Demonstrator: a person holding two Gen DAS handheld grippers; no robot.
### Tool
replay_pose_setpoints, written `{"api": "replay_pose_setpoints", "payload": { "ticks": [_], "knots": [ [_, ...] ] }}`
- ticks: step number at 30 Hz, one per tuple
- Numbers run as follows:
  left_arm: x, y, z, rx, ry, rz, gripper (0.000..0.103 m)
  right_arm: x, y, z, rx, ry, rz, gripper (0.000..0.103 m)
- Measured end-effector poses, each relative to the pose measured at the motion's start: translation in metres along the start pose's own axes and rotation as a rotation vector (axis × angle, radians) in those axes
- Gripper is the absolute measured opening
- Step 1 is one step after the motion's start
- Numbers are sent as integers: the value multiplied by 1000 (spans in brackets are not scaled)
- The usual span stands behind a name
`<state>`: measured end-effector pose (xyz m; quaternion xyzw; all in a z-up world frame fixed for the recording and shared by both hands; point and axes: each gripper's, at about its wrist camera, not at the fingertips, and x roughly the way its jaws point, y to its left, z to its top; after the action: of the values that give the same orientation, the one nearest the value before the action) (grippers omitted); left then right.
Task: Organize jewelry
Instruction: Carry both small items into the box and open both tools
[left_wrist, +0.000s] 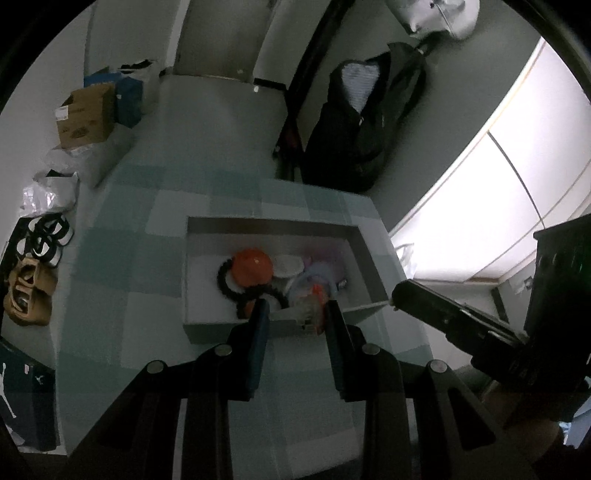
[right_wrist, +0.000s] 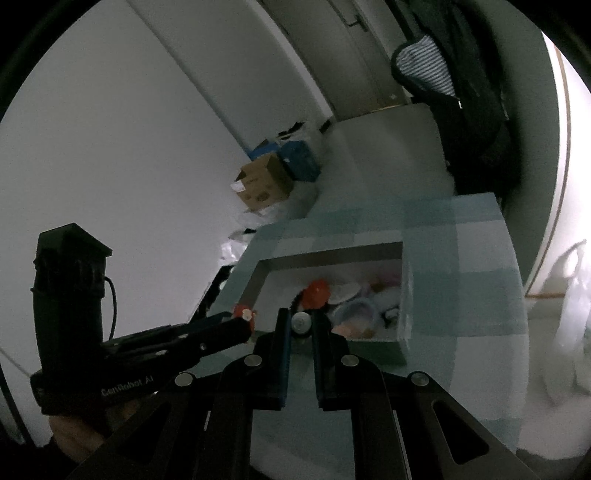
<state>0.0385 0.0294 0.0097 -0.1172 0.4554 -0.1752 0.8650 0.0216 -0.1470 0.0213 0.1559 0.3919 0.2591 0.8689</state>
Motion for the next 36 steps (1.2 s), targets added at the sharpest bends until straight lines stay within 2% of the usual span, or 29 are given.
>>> {"api": "replay_pose_setpoints", "payload": {
  "ticks": [11,21,29,36],
  "knots": [
    [6,10,15,-40,-24,-14,25,15,-8,15,71,-9,9,10],
    [24,11,33,-75,4,-40,25,31,-23,26,130,9,2,10],
    [39,17,33,-100,56,-38,25,41,-41,26,176,36,-11,10],
    [42,15,33,-105,69,-33,25,46,-42,26,182,52,-27,10]
  ]
}}
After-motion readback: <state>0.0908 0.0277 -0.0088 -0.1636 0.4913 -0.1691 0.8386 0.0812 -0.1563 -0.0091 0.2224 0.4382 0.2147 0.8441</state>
